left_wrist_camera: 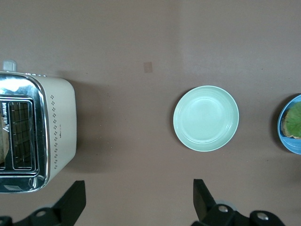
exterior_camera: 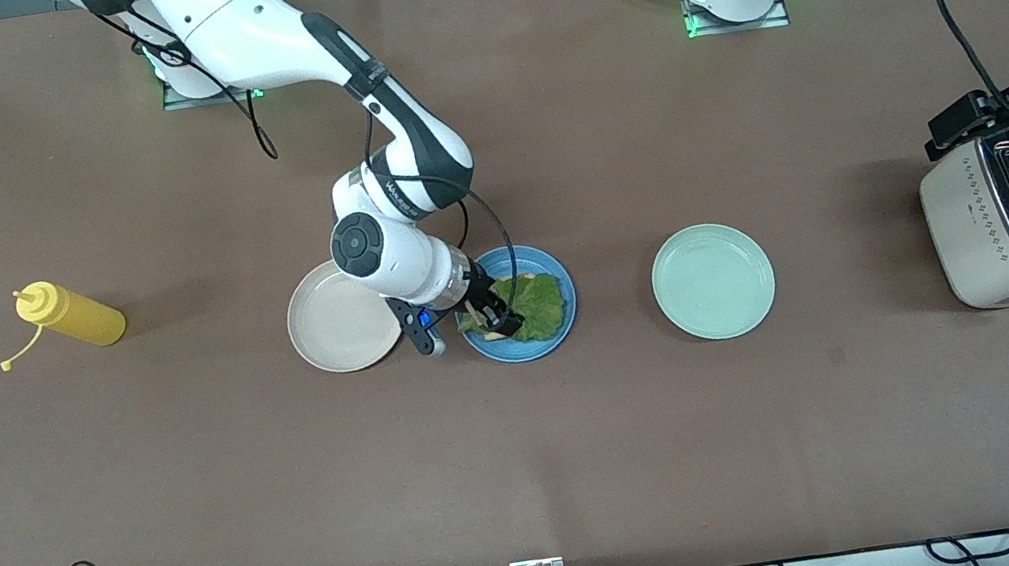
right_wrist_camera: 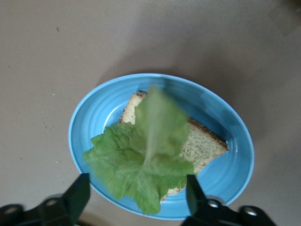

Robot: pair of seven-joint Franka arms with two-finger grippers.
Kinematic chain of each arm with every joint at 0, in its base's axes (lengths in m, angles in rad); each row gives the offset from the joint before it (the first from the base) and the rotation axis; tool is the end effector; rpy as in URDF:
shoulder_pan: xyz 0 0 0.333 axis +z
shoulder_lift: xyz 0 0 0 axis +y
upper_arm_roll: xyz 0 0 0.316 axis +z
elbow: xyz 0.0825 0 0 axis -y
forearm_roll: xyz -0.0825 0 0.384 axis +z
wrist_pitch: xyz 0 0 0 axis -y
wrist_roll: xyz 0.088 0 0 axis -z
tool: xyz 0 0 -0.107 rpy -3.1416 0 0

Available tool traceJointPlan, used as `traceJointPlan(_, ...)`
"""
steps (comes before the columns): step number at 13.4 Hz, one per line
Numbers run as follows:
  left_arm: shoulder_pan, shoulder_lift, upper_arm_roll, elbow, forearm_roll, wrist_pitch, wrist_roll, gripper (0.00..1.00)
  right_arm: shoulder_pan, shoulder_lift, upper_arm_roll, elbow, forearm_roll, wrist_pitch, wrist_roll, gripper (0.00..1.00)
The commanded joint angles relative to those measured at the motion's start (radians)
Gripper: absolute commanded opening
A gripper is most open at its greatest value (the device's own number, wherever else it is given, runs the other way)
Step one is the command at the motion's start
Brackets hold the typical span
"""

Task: Make sandwich in blue plate with both arms
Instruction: 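Lay the lettuce on the toast and open the right gripper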

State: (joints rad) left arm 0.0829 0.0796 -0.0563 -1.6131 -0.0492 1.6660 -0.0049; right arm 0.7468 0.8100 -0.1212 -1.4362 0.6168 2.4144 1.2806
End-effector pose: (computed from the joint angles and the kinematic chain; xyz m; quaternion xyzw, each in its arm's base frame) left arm 0.5835 0.0119 0.5675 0.9994 0.0185 -0.0130 0.0268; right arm 0.5891 0.4524 0.2283 -0.8505 0.4863 0.0964 0.1758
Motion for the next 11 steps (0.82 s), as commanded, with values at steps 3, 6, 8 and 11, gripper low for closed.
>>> traceJointPlan(3,-0.006,-0.073,-0.011,-0.102,0.023,0.038,0.002,1.0,-0.039,-0.061,-0.018,0.02,-0.091,-0.093,-0.081,1.0)
traceJointPlan(6,-0.005,-0.07,-0.014,-0.1,0.023,0.031,0.002,1.0,-0.105,-0.138,-0.02,0.013,-0.095,-0.217,-0.26,1.0)
traceJointPlan(8,-0.002,-0.072,-0.014,-0.096,0.023,0.011,0.003,1.0,-0.132,-0.187,-0.052,0.004,-0.112,-0.296,-0.349,1.0)
traceJointPlan(11,0.001,-0.072,-0.014,-0.093,0.023,0.009,0.011,1.0,-0.138,-0.279,-0.151,-0.026,-0.149,-0.522,-0.553,1.0)
